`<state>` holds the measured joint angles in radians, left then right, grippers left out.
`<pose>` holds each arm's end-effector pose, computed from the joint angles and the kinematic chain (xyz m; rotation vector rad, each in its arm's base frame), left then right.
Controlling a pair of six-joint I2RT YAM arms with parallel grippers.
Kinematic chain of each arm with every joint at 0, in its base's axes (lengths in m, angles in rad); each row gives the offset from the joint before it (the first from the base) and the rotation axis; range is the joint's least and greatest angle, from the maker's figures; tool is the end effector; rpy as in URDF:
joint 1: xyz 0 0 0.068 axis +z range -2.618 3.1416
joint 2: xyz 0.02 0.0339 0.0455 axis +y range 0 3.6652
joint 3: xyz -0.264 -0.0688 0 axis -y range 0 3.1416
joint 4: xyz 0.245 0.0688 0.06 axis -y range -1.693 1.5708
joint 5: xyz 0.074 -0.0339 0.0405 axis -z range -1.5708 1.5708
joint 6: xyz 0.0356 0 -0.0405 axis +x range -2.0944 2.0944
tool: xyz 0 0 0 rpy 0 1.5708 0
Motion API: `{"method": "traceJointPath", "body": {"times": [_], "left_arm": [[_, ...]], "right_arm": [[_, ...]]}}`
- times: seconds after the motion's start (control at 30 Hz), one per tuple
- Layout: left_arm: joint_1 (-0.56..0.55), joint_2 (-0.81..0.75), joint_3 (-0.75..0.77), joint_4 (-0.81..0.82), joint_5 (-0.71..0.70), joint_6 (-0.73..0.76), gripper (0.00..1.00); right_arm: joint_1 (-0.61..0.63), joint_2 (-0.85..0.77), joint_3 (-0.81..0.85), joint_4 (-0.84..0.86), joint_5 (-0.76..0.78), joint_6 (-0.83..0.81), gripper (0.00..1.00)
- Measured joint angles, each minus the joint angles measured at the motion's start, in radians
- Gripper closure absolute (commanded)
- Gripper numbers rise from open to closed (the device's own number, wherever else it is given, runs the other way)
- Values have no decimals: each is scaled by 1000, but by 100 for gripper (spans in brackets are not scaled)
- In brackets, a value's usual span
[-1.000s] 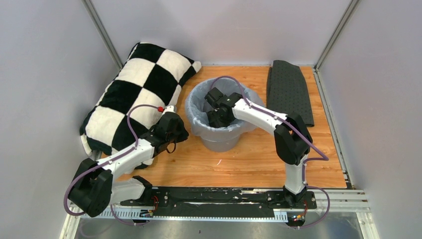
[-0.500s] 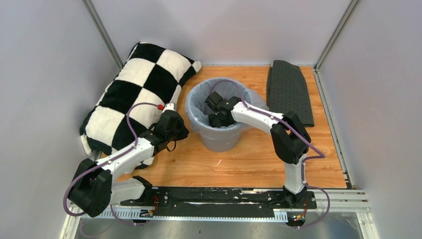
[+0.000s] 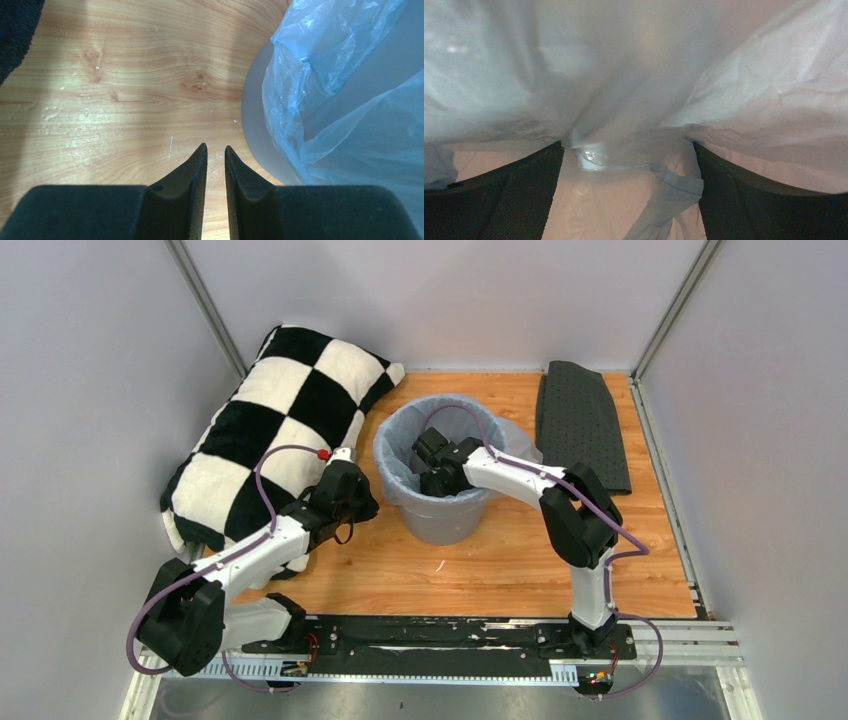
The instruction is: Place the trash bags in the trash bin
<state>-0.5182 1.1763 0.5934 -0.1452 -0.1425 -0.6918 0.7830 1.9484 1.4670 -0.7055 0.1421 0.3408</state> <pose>0.2089 -0.1133 0.1998 -0.2765 2.3173 -0.4577 0.2893 0.2808 0.1974 -0.5639 2.6814 0.1187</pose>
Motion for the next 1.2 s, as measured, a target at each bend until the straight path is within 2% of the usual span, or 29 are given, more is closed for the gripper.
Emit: {"method": "traceJointPath", "body": {"times": [0.73, 1.2], "left_arm": [[0, -35, 20, -38, 4, 13, 77], [0, -51, 39, -53, 5, 24, 77]], "right_arm": [[2, 46, -2, -9, -19, 12, 5], [2, 7, 73, -107, 3, 19, 6]]}}
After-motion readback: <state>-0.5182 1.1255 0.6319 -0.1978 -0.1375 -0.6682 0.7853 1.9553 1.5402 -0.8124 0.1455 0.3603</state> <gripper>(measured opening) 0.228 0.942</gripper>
